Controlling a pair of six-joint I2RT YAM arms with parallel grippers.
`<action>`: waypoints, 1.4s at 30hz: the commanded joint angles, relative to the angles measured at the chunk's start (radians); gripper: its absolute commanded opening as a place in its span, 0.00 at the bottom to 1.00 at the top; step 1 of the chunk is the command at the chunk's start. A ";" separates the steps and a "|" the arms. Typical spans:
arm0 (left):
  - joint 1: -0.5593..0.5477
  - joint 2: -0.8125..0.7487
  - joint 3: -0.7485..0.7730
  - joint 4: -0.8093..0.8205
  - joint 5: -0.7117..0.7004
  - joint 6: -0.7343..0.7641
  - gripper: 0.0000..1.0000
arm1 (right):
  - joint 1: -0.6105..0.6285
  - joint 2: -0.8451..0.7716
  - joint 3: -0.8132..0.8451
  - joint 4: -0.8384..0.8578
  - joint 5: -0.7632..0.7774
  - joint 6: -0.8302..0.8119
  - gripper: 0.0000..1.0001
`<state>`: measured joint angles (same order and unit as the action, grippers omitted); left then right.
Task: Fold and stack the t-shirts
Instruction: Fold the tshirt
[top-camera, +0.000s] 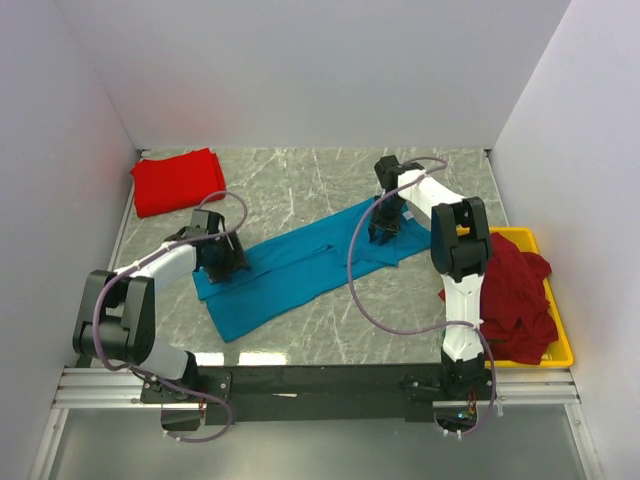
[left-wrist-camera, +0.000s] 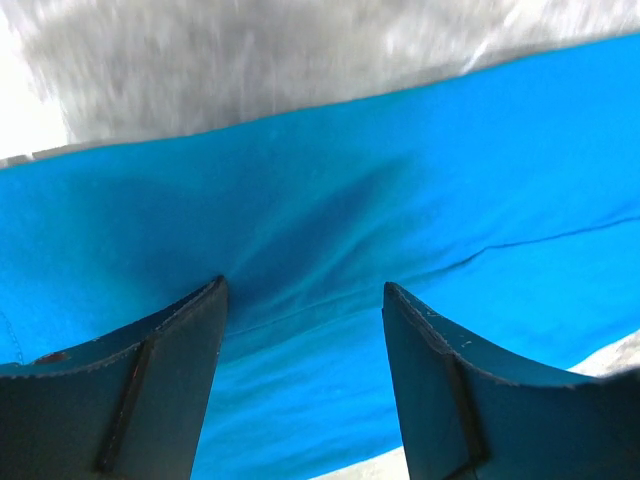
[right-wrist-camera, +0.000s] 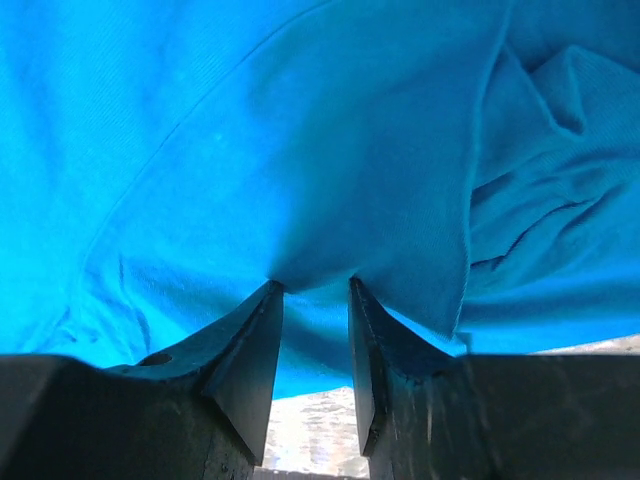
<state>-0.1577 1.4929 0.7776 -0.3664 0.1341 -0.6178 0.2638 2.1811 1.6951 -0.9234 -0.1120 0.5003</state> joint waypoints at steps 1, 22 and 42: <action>-0.020 -0.043 -0.050 -0.060 0.022 -0.029 0.70 | -0.003 0.062 0.072 -0.061 0.054 -0.012 0.40; -0.180 -0.181 -0.175 -0.108 0.016 -0.169 0.69 | -0.009 0.321 0.525 -0.238 -0.003 -0.013 0.40; -0.558 -0.314 -0.319 0.053 0.041 -0.551 0.70 | -0.008 0.345 0.604 -0.212 -0.098 0.007 0.42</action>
<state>-0.6586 1.1370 0.4637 -0.3511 0.1646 -1.0836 0.2573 2.5072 2.2665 -1.1667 -0.1921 0.5079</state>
